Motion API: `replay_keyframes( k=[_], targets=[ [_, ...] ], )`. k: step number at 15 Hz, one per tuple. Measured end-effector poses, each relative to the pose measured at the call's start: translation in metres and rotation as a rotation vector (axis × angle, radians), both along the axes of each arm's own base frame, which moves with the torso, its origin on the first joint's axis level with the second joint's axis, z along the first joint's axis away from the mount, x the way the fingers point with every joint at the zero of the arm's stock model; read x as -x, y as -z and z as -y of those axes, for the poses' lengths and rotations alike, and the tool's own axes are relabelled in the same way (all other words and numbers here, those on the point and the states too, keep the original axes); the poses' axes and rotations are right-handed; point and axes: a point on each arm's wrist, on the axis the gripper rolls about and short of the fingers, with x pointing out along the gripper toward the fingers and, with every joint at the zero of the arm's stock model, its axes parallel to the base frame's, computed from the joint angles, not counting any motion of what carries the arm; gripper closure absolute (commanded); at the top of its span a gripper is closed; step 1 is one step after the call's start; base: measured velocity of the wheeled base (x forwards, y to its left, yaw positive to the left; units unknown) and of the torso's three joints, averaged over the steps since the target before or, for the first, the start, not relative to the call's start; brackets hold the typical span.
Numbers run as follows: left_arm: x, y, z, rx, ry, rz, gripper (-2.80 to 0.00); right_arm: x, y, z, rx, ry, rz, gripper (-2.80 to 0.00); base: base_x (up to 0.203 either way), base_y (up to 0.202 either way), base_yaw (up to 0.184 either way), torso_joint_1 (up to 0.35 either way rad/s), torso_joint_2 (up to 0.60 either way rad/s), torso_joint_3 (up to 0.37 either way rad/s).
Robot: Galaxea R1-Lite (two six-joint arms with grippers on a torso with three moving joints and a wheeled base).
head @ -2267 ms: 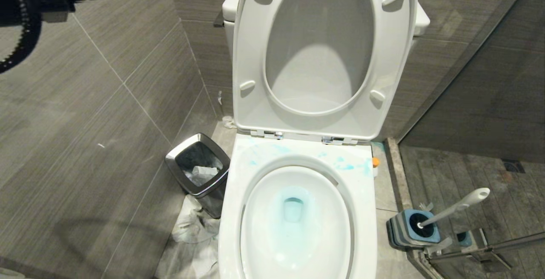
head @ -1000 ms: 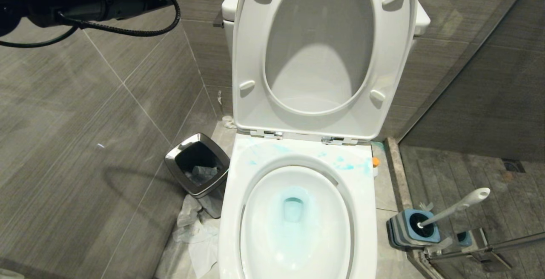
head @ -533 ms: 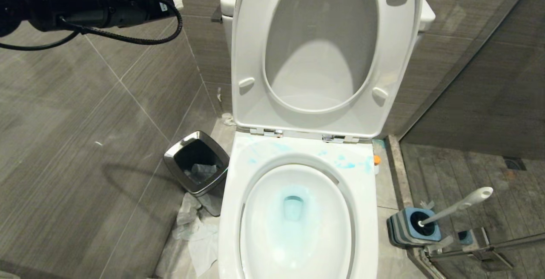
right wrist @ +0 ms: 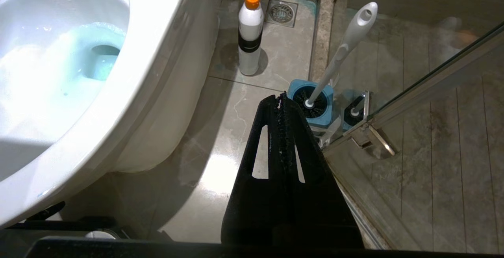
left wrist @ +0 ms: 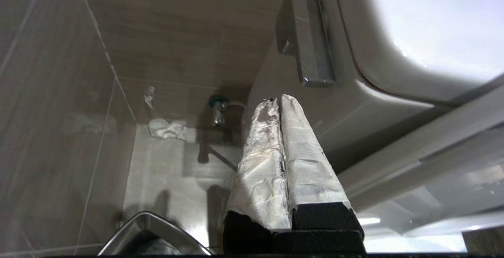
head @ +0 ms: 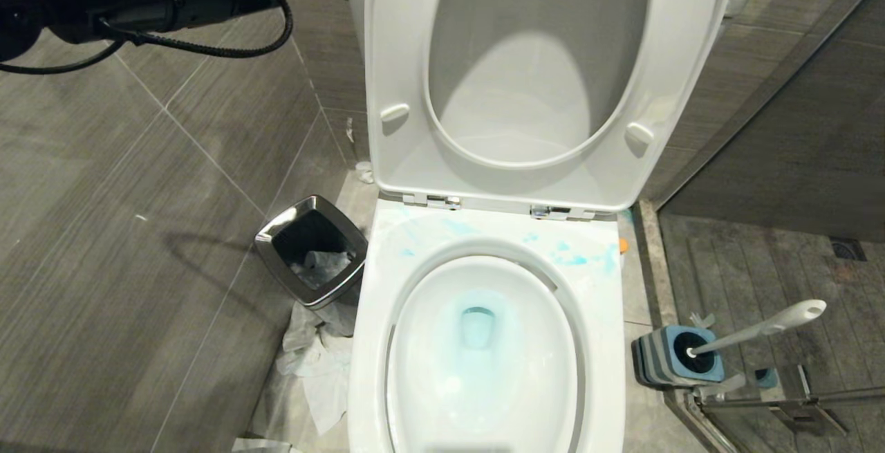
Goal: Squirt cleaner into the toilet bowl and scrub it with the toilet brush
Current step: Flush the toilet
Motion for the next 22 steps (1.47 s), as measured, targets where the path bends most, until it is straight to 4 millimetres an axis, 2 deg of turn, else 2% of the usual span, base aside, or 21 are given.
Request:
replay_keyframes(
  k=[5,12,18,22],
  targets=[
    [-0.003,-0.007,-0.002,0.049,-0.050,0.079,0.00,0.000,0.000,0.000,0.000,0.000,-0.001,0.00,0.000,0.000,0.000,0.001,0.00,-0.102],
    [0.002,-0.032,-0.002,0.167,-0.100,0.357,0.00,0.000,0.000,0.000,0.000,0.000,0.000,0.00,0.000,0.000,0.000,0.000,0.00,-0.005],
    [0.012,-0.032,0.025,0.179,-0.039,0.349,0.00,0.000,0.000,0.000,0.000,0.000,-0.001,0.00,0.000,0.000,0.000,0.000,0.00,0.000],
    [0.010,-0.026,0.038,0.146,-0.015,0.330,0.00,0.000,0.000,0.000,0.000,0.000,0.000,0.00,0.000,0.000,0.000,0.000,0.00,0.000]
  ],
)
